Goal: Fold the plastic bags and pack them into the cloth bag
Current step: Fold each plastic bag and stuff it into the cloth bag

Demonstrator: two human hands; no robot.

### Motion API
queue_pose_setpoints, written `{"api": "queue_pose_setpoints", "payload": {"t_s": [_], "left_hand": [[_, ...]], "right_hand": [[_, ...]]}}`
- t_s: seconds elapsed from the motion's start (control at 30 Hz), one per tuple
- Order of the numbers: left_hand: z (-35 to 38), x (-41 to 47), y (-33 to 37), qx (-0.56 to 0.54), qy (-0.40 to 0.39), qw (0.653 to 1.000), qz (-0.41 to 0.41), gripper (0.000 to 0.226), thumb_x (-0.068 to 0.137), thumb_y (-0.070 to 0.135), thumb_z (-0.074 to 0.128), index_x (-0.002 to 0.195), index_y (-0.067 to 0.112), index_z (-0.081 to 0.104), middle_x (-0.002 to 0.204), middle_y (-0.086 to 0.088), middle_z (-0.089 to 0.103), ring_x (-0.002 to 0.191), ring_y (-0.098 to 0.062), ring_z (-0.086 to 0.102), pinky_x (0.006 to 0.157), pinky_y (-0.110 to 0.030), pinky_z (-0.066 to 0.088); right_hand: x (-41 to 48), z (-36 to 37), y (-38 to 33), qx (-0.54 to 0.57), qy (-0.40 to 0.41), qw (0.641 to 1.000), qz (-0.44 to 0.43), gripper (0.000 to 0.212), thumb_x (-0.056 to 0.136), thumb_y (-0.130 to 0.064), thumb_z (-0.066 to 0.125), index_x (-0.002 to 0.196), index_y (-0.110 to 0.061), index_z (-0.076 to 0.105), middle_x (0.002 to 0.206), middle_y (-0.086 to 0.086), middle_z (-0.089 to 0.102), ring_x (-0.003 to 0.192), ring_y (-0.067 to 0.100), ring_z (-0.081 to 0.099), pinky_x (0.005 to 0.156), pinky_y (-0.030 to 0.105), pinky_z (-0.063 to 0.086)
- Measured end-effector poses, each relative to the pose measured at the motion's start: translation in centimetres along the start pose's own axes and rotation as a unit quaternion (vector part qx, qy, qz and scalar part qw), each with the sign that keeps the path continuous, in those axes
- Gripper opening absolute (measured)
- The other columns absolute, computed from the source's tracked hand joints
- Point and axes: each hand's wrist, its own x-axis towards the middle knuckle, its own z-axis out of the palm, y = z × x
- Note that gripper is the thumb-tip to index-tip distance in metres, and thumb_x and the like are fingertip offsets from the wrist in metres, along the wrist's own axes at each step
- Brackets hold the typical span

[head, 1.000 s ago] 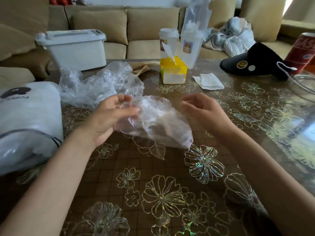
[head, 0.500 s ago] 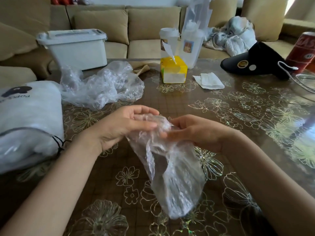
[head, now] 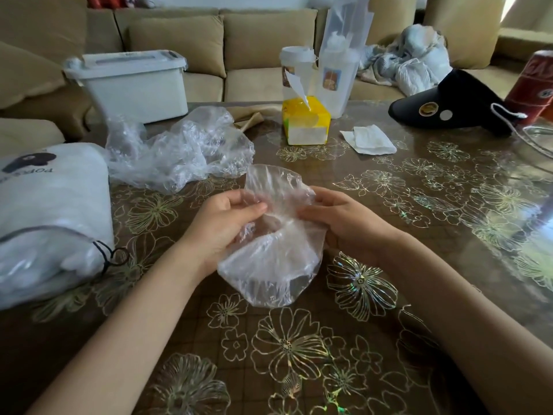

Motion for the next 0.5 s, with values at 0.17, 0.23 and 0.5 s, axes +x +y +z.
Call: {"api": "queue_pose_setpoints", "payload": {"t_s": [0.17,0.23,0.5], "left_hand": [[-0.4,0.27,0.03,-0.061,-0.008,0.997,-0.037,0.021,0.092,0.0,0.049,0.097,0.005,0.068,0.095,-0.01,0.071,0.078,-0.017,0.067,0.074,-0.03,0.054],[-0.51,0.37,0.13,-0.112,-0.009,0.991,-0.068,0.027,0.095,0.003,0.039,0.094,0.005,0.067,0.093,-0.011,0.07,0.078,-0.019,0.066,0.072,-0.029,0.054],[-0.77,-0.56,0.7,-0.087,-0.156,0.974,-0.141,0.05,0.081,0.04,0.062,0.112,0.001,0.064,0.108,-0.016,0.069,0.094,-0.026,0.068,0.078,-0.034,0.056]], "right_hand": [[0.24,-0.61,-0.13,0.072,-0.027,0.997,0.006,0.037,0.094,0.004,0.041,0.084,-0.012,0.073,0.073,0.006,0.07,0.053,0.011,0.064,0.044,0.02,0.052],[0.27,-0.74,-0.14,0.052,-0.042,0.998,0.003,0.045,0.092,0.007,0.04,0.075,-0.012,0.077,0.078,0.007,0.073,0.062,0.013,0.068,0.052,0.022,0.056],[0.29,-0.81,0.12,-0.06,0.007,0.997,-0.041,0.049,0.087,0.02,0.028,0.08,-0.003,0.071,0.084,0.016,0.071,0.069,0.023,0.065,0.057,0.022,0.055]]}}
